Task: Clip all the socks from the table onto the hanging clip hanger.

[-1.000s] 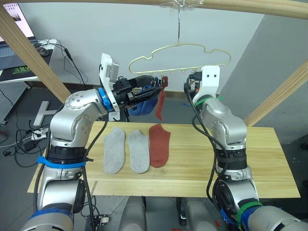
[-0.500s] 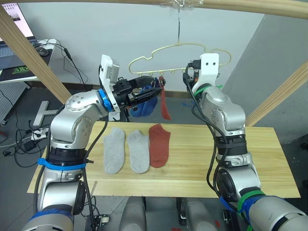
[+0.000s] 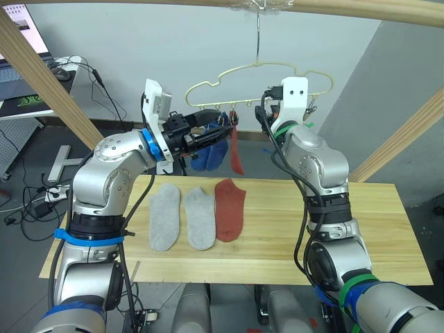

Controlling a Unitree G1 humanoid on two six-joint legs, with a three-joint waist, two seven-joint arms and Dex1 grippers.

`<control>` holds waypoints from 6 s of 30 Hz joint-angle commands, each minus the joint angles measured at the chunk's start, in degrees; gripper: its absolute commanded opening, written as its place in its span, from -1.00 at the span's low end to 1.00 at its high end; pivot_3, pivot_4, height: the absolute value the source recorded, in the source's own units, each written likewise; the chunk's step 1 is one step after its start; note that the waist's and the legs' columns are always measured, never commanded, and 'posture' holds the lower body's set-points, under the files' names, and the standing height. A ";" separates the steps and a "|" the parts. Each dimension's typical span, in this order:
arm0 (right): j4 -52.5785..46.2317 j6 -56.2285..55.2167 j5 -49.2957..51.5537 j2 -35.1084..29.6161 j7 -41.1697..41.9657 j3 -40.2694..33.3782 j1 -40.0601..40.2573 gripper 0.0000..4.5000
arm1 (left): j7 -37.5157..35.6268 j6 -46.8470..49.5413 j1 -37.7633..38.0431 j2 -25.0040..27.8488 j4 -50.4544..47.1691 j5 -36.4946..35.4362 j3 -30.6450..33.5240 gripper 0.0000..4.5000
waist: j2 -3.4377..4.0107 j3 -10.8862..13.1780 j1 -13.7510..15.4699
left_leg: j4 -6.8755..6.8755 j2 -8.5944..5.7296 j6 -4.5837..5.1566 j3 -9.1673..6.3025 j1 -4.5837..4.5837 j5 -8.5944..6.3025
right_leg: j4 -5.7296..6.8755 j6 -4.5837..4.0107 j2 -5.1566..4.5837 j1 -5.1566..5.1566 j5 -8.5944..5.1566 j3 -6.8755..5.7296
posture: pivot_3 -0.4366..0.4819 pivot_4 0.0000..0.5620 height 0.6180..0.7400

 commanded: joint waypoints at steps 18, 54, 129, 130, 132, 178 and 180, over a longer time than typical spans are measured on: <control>-0.19 -1.66 0.30 -1.56 -1.29 -0.78 -2.45 -0.98 | 4.00 10.63 5.72 1.56 -5.96 6.16 -8.27 0.21 | 0.00 0.00 -0.05 | -0.09 0.01 0.00 0.02 -0.01 0.00 | -0.03 0.00 0.00 -0.05 0.00 0.02 | 0.20 -0.22 1.00; -1.49 -0.70 0.69 -2.03 -0.99 -1.27 -3.01 -0.98 | 9.25 -20.86 -4.50 -18.32 55.55 40.50 -22.87 0.72 | 0.02 -0.03 -0.06 | -0.04 -0.03 0.02 0.06 -0.03 0.01 | 0.03 -0.01 -0.01 -0.06 0.00 0.02 | 0.09 -0.25 1.00; -3.91 4.07 4.00 -1.30 -1.13 -1.84 -2.47 -0.98 | 6.18 -17.56 -18.20 -25.04 40.47 25.51 -7.05 -1.00 | 0.03 -0.05 -0.39 | 0.00 -0.03 0.03 0.05 -0.04 0.02 | 0.14 -0.01 0.00 -0.09 0.00 0.02 | 0.06 -0.30 1.00; -3.89 4.11 4.07 -1.29 -1.10 -1.83 -2.45 -0.98 | 6.25 -17.53 -18.38 -25.06 40.54 25.43 -6.92 -1.00 | 0.03 -0.05 -0.38 | 0.00 -0.04 0.03 0.05 -0.04 0.02 | 0.14 -0.01 0.00 -0.09 0.00 0.02 | 0.07 -0.30 1.00; -3.87 4.15 4.17 -1.20 -1.08 -1.82 -2.42 -0.98 | 6.37 -17.46 -18.74 -25.15 40.61 25.21 -6.72 -1.00 | 0.03 -0.05 -0.38 | 0.00 -0.03 0.03 0.05 -0.04 0.02 | 0.13 -0.01 0.00 -0.09 0.00 0.02 | 0.07 -0.30 1.00; -24.50 23.22 7.63 -3.24 -0.18 0.26 8.64 0.25 | 4.91 -5.47 -5.24 -21.04 20.00 23.17 -8.80 0.63 | 0.03 -0.05 -0.40 | 0.03 -0.03 0.02 0.03 -0.04 0.03 | 0.21 -0.01 -0.01 -0.09 0.00 0.02 | 0.05 -0.30 1.00; -27.54 24.96 7.90 -4.15 0.16 0.67 10.70 0.25 | 5.44 -4.24 -2.10 -20.59 16.29 22.58 -8.77 0.63 | 0.03 -0.05 -0.43 | 0.04 -0.03 0.02 0.03 -0.04 0.03 | 0.21 -0.01 -0.01 -0.09 0.00 0.04 | 0.05 -0.30 1.00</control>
